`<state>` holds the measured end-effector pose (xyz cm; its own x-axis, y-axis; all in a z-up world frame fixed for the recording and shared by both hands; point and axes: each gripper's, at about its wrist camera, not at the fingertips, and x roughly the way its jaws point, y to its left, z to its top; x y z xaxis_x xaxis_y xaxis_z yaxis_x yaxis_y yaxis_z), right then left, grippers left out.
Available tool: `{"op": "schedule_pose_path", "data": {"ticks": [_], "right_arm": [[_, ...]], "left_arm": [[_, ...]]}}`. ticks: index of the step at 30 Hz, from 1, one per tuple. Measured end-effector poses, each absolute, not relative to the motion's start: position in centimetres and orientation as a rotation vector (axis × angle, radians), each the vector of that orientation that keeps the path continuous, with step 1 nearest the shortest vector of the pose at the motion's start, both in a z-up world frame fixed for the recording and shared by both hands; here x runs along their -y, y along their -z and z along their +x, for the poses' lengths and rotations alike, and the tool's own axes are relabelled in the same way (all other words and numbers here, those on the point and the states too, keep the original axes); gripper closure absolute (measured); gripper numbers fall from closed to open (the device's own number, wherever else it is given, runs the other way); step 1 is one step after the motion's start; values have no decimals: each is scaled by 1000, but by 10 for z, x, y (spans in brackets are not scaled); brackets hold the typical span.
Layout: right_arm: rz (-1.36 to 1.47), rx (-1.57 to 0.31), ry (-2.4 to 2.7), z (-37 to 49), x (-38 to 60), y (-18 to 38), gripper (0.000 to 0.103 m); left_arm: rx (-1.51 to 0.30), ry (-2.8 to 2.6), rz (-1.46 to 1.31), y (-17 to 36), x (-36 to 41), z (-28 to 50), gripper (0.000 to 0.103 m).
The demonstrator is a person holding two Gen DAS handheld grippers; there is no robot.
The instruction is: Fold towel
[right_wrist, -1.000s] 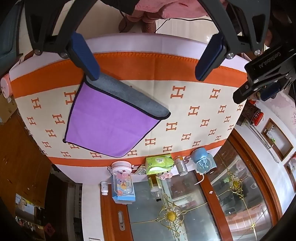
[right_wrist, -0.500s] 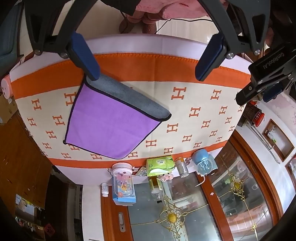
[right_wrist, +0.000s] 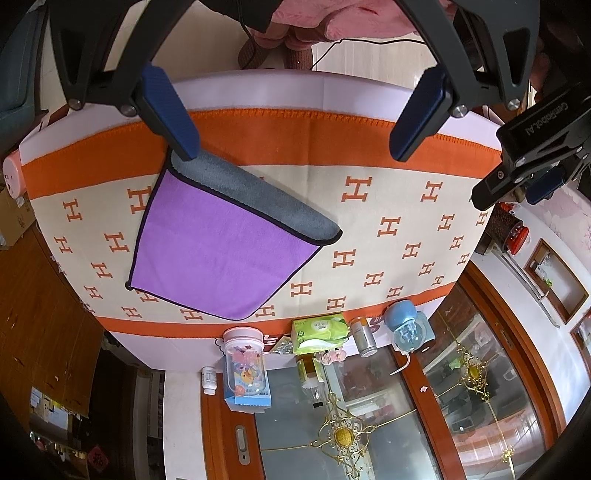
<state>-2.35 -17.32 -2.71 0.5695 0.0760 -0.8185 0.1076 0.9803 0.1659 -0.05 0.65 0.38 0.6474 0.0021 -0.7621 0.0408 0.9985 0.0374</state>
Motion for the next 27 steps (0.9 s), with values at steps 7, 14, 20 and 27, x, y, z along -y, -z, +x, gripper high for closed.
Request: {"op": "schedule_pose_path", "data": {"ticks": [7, 14, 20, 27], "right_arm": [[209, -970, 21, -24, 172, 28, 0], [215, -974, 26, -28, 169, 33, 0], [237, -977, 45, -29, 166, 33, 0], [254, -977, 86, -33, 163, 29, 0]], "left_arm": [[-867, 23, 53, -2, -6, -1, 1], [-879, 38, 62, 4, -10, -5, 1], [-889, 52, 66, 5, -18, -6, 1], [-904, 95, 78, 6, -22, -5, 1]]}}
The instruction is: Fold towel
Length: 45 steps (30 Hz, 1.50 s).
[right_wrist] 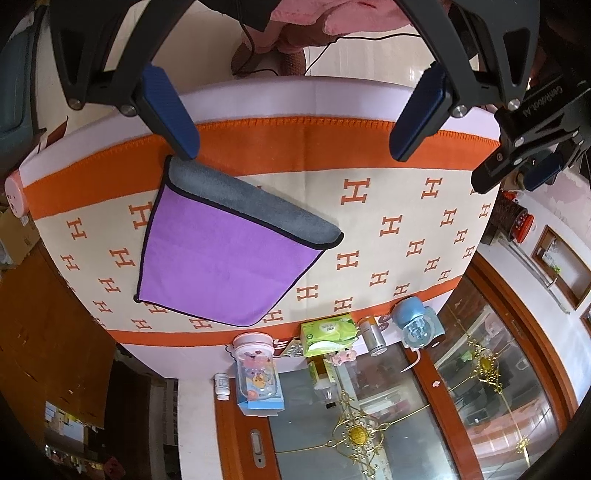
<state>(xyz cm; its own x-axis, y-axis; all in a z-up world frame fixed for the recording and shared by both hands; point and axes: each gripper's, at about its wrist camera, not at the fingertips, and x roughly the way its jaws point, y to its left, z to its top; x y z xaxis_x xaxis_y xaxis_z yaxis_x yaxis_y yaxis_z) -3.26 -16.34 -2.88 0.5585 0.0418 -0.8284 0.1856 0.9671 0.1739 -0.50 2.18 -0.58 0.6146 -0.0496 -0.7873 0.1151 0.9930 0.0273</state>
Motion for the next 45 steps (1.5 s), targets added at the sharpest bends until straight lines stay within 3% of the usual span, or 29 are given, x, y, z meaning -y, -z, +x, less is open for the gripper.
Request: {"op": "schedule_pose_path", "data": {"ticks": [24, 45], "right_arm": [[359, -852, 349, -72, 174, 33, 3], [446, -867, 371, -38, 267, 77, 15]], "left_arm": [[-877, 367, 206, 14, -4, 26, 1], [-917, 532, 399, 42, 74, 99, 1]]}}
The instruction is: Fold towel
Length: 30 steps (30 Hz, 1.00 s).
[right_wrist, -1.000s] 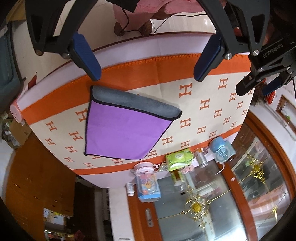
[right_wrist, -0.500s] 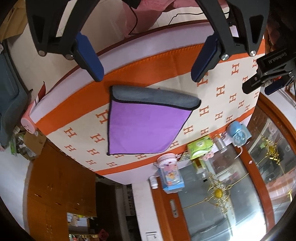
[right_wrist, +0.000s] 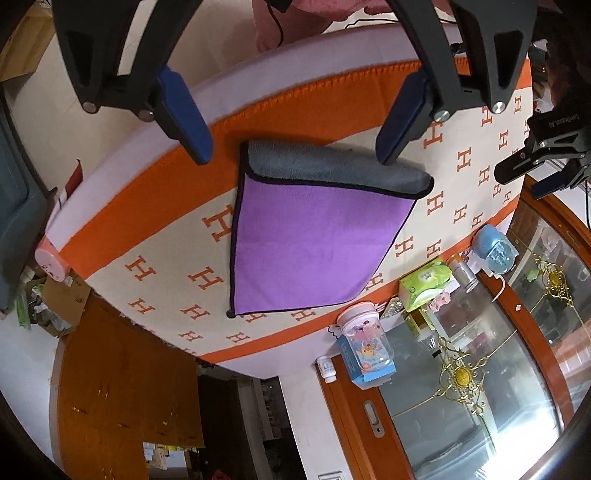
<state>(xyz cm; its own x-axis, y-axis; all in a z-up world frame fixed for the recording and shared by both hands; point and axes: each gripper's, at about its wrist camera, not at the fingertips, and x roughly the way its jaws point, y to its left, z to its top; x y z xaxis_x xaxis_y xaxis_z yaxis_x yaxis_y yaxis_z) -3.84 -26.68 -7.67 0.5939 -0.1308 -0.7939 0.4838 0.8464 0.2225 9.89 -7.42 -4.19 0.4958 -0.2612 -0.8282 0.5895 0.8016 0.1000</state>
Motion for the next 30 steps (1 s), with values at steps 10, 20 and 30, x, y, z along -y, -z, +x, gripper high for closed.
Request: {"op": "schedule_pose_path", "data": {"ticks": [10, 20, 30], "right_arm": [[448, -965, 319, -3, 300, 114, 21], [512, -1069, 313, 8, 324, 156, 36], [581, -1130, 289, 14, 332, 182, 59]], "left_arm": [[-998, 569, 450, 87, 106, 155, 4], [-1095, 577, 510, 142, 123, 193, 6], [-1199, 554, 518, 176, 127, 211, 6]]}}
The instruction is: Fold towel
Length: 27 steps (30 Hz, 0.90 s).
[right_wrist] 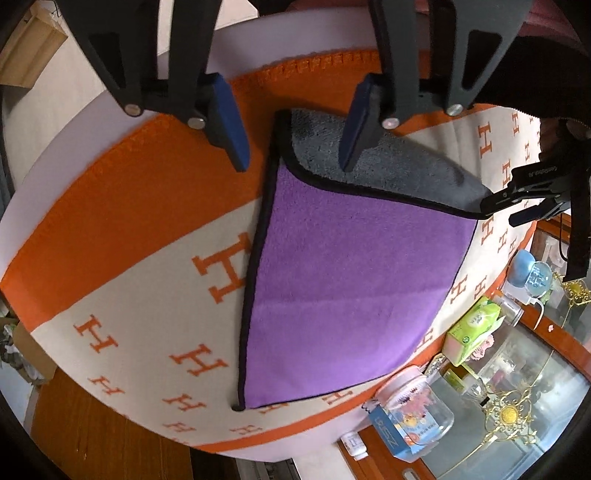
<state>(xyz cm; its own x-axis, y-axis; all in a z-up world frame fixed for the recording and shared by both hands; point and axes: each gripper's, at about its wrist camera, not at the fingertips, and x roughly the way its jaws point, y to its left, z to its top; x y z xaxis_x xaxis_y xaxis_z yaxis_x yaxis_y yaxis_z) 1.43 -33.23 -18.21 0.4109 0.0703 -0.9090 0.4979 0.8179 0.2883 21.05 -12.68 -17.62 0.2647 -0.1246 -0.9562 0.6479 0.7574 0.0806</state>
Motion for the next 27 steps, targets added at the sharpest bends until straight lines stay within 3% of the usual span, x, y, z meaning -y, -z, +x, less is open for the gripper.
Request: {"op": "schedule_pose_path", "data": {"ticks": [5, 11, 16, 23, 25, 27], "right_arm": [[588, -1152, 277, 18, 332, 187, 69], [586, -1179, 262, 22, 329, 192, 81], [577, -1183, 263, 22, 329, 192, 84], [578, -1180, 261, 21, 327, 191, 85], [575, -1178, 258, 20, 326, 191, 85], [574, -1178, 256, 20, 325, 190, 85]], "left_arm": [[-1229, 566, 513, 186, 126, 216, 10], [-1268, 607, 470, 192, 123, 219, 23], [-1290, 621, 445, 196, 119, 220, 38], [-1262, 661, 438, 191, 117, 215, 42], [-1268, 667, 436, 190, 118, 217, 57], [-1280, 662, 429, 192, 117, 218, 64]]}}
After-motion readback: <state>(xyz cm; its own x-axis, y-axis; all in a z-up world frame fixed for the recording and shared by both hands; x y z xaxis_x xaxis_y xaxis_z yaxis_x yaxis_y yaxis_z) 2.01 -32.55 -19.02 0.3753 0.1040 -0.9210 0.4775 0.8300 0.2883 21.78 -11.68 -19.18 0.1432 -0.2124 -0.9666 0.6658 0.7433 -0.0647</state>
